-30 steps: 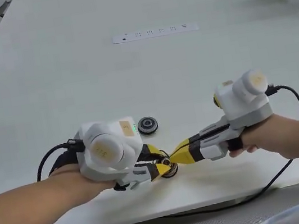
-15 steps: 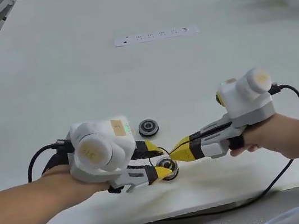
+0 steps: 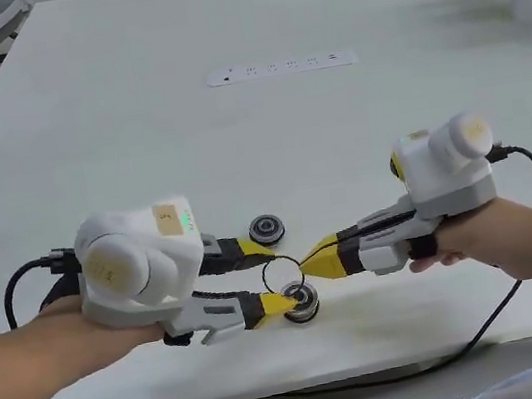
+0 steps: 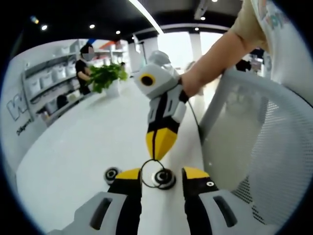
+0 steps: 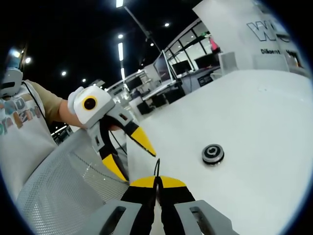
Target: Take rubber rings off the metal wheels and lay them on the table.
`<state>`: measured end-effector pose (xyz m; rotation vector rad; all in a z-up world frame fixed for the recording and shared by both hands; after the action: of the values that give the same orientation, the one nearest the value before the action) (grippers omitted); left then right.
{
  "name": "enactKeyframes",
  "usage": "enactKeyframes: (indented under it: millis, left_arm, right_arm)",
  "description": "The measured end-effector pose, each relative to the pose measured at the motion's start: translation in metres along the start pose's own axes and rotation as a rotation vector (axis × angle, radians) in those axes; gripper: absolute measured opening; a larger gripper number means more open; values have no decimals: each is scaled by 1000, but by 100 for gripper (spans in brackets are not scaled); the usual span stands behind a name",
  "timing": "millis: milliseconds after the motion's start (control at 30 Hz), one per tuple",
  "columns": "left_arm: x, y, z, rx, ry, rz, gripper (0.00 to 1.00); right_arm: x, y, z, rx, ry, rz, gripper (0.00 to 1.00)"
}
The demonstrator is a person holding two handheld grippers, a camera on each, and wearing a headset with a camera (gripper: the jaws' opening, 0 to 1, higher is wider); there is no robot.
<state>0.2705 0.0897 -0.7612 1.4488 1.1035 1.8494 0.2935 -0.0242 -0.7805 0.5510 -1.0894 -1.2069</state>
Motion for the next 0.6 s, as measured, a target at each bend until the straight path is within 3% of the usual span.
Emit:
enactKeyframes:
  millis: [233, 600]
  left_arm:
    - [14, 0, 5, 42, 14, -26, 41]
    - [35, -11, 10, 95, 51, -36, 52]
  right_arm:
    - [-2, 5, 2, 13, 3, -3, 0]
    - [-11, 13, 2, 31, 10, 7, 0]
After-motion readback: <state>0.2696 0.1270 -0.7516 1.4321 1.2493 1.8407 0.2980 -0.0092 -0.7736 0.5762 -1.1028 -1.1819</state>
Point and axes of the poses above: the centre of the closed fingertips' face, and the gripper's own axes: x roughly backward along the fingers, z roughly to its left, y roughly out of its top, the point moved 6 cm from there along x, roughly backward along the fingers, and after that the axes turned 2 degrees about x, right-handed, at the moved point
